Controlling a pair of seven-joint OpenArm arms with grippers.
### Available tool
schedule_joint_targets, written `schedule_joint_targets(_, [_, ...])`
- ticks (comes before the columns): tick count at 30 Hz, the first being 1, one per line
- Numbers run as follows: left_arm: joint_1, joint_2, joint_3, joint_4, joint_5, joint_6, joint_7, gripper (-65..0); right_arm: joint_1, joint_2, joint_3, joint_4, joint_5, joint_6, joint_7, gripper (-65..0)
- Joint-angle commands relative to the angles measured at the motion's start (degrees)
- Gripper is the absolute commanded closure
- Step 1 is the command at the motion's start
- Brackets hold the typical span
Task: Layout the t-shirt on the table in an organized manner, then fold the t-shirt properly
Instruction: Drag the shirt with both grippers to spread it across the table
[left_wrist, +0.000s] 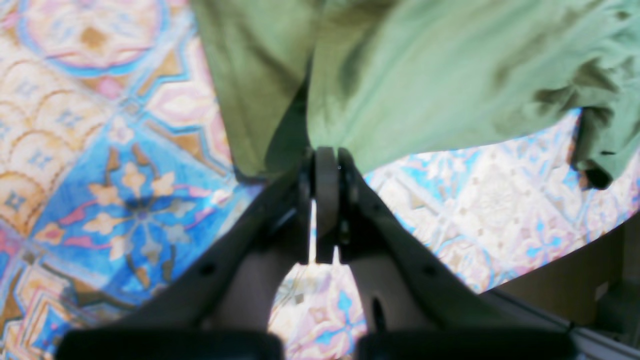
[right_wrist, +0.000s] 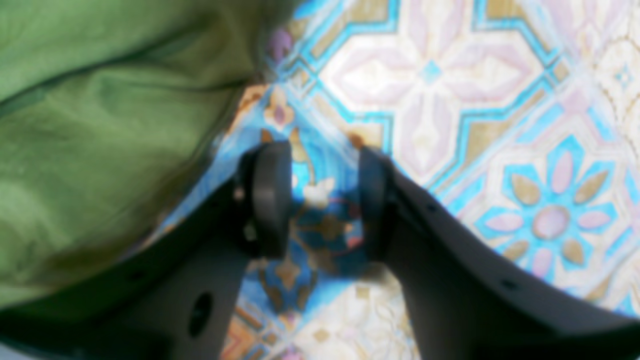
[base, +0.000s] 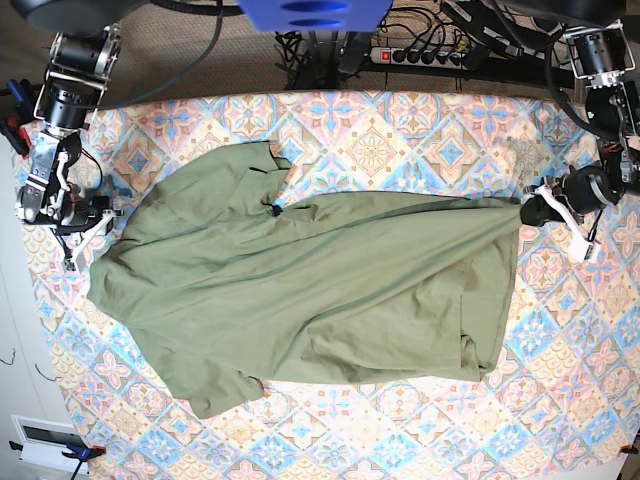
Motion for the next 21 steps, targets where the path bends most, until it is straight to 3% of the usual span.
schedule_joint_targets(1, [-0.4,-1.3,-0.5,0.8,-0.1,0.0,-0.7,0.0,1.1,1.5,0.3,3.1,0.8,0.2,0.3,-24.3])
schedule_joint_targets(9, [-0.4,-1.1,-0.4,0.7,2.1,0.0,-0.8,0.0,-0.5,0.8,0.0,9.9,16.2,0.2,-2.0,-24.4])
schedule_joint_targets(21, [-0.4,-1.3,-0.5,0.8,2.1,-0.1,-0.8,0.0,-3.3,-0.9,0.2,9.4,12.5,0.0,-2.3,-24.4])
